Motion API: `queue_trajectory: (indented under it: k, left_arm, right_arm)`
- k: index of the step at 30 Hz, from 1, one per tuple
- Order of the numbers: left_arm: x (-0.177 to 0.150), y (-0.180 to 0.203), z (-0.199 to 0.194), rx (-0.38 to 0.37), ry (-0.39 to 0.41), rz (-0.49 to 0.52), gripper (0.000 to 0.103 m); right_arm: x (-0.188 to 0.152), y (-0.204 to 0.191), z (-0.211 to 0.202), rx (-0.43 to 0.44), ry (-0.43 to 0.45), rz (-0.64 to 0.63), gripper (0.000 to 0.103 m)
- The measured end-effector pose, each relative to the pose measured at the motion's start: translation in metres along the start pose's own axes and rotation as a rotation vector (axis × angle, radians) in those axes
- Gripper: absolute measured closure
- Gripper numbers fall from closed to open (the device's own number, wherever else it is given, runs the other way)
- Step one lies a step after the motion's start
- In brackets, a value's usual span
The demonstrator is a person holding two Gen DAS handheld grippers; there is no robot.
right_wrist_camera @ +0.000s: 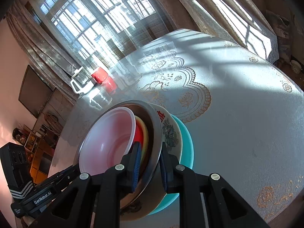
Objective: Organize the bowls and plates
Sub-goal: 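Lift the nested steel bowl and carry it over the plate stack, then lower the steel bowl onto the plate stack and open both grippers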
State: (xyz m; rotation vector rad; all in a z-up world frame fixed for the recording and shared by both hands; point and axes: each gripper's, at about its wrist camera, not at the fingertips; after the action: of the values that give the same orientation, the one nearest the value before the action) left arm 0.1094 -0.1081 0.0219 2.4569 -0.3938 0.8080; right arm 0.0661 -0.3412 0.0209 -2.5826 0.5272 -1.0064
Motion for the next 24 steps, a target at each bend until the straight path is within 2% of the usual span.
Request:
queue_trajectory:
  k: [12,19,24]
  left_arm:
    - [-0.007,-0.003,-0.015,-0.018,0.025,-0.036,0.077]
    - [-0.013,0.007,-0.021,0.012,0.04,0.0,0.077]
    - [-0.016,0.008,-0.025,0.023,0.053,0.003,0.073]
  right_arm:
    - [-0.004,0.001,-0.009,0.024,-0.001,0.028,0.078]
    - [-0.013,-0.005,-0.007,0.01,-0.001,0.001,0.08]
    - [-0.015,-0.006,-0.008,0.006,-0.004,-0.002,0.08]
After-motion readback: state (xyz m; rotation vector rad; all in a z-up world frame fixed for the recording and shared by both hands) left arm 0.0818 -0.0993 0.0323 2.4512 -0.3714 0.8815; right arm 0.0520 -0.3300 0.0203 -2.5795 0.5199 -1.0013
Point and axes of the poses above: each gripper's, at about its wrist camera, not at the fingertips, and z roughly the way its jaws point, y to its right, x to its top, and after that the axes turned 5 degrees about -x, right-handed
